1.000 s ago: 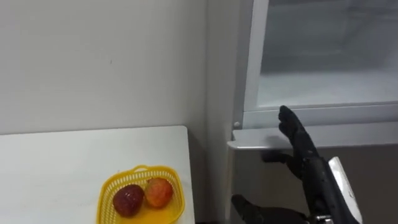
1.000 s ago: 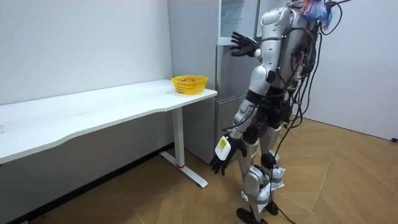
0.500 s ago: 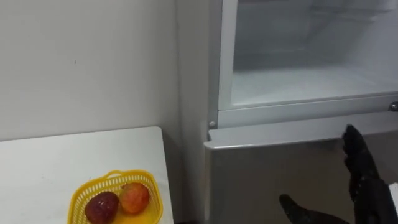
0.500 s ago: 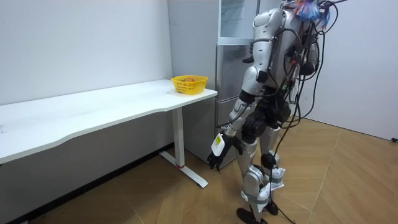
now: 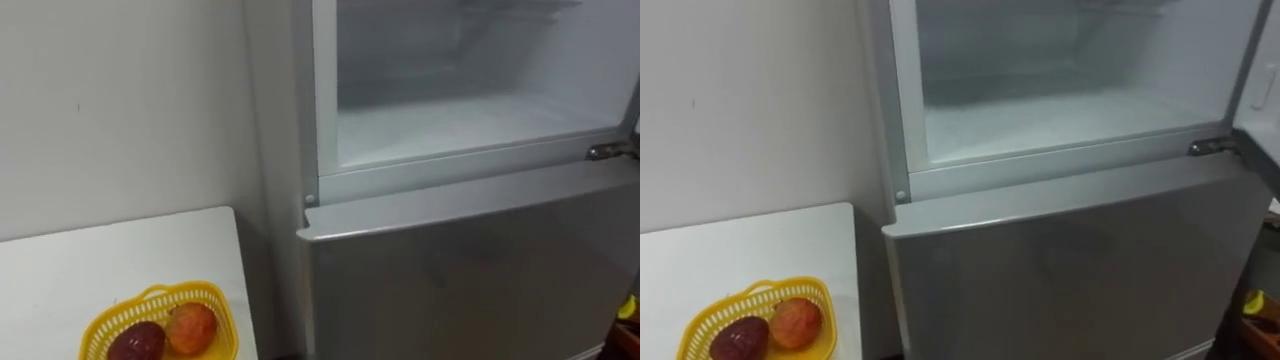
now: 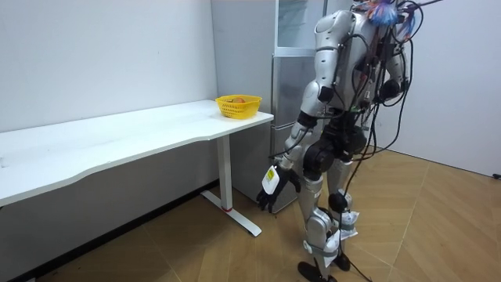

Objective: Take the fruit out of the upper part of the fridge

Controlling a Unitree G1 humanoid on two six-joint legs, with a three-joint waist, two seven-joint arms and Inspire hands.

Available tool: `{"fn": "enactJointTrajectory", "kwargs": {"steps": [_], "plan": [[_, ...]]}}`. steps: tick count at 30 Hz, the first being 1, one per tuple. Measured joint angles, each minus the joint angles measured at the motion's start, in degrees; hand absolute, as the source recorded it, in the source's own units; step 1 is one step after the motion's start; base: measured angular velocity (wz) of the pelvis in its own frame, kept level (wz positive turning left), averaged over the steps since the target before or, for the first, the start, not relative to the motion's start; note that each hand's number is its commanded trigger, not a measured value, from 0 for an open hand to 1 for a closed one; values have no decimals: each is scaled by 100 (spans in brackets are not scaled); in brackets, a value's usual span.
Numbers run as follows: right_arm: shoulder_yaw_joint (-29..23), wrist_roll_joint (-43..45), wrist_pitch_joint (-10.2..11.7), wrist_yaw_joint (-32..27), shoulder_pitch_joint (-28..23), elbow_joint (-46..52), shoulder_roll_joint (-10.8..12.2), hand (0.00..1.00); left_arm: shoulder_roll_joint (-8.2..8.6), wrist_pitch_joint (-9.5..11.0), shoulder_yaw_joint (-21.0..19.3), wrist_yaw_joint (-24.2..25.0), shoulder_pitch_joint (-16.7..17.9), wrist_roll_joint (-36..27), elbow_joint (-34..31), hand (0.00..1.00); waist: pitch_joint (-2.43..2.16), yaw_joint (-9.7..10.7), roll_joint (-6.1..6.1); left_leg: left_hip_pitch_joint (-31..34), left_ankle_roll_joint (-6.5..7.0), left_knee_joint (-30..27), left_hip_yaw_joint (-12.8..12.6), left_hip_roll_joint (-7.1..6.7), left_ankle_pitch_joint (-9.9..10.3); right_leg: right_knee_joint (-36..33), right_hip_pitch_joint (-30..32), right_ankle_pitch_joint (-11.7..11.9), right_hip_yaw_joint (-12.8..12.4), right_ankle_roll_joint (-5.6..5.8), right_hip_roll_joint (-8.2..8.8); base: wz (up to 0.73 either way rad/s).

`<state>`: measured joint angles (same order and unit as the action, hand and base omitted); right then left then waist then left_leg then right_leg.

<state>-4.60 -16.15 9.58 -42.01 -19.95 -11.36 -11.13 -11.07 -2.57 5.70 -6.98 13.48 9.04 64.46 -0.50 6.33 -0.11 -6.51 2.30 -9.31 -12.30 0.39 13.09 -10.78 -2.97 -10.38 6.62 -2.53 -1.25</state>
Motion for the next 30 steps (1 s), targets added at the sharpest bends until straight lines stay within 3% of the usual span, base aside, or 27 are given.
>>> {"fn": "enactJointTrajectory", "kwargs": {"steps": [5,10,13,16,18,22,30], "plan": [[-562,-1274,7,-114,75,-800,7,0,-46,16,-163,0,252,-43,-183,0,-1,9,-125,-32,1,-7,37,-12,0,17,-106,1,62,7,21,6],[-1314,-2614,9,-406,137,-879,-36,0,-117,17,-496,19,373,-53,-319,0,5,142,-185,-19,3,-3,113,-17,1,-5,-55,-34,108,8,28,5],[-1652,-3113,27,-654,149,-860,-220,0,-111,46,-728,47,461,-47,-471,0,8,143,-198,19,0,-5,113,-12,-1,-11,-10,-32,88,3,17,0],[-2152,-3907,43,-789,281,-779,-551,0,-138,61,-1003,154,468,-46,-759,0,11,219,-225,99,2,-41,155,-18,-2,-12,38,-34,108,2,25,5],[-2376,-4358,203,-762,538,-775,-799,0,-166,70,-1054,189,447,-19,-850,0,37,237,-258,138,0,-38,78,-15,-6,-103,144,-41,44,-6,17,-16],[-2533,-5030,303,-600,806,-776,-884,0,-166,197,-1129,233,415,13,-891,0,39,256,-350,153,-9,-29,-15,-7,-11,-187,191,-63,-10,-23,8,-12],[-2752,-5525,356,-124,970,-339,-886,0,-152,301,-1297,252,458,16,-891,0,38,247,-342,184,-8,-29,-23,-18,-12,-181,265,-75,-33,-11,17,0]]}}
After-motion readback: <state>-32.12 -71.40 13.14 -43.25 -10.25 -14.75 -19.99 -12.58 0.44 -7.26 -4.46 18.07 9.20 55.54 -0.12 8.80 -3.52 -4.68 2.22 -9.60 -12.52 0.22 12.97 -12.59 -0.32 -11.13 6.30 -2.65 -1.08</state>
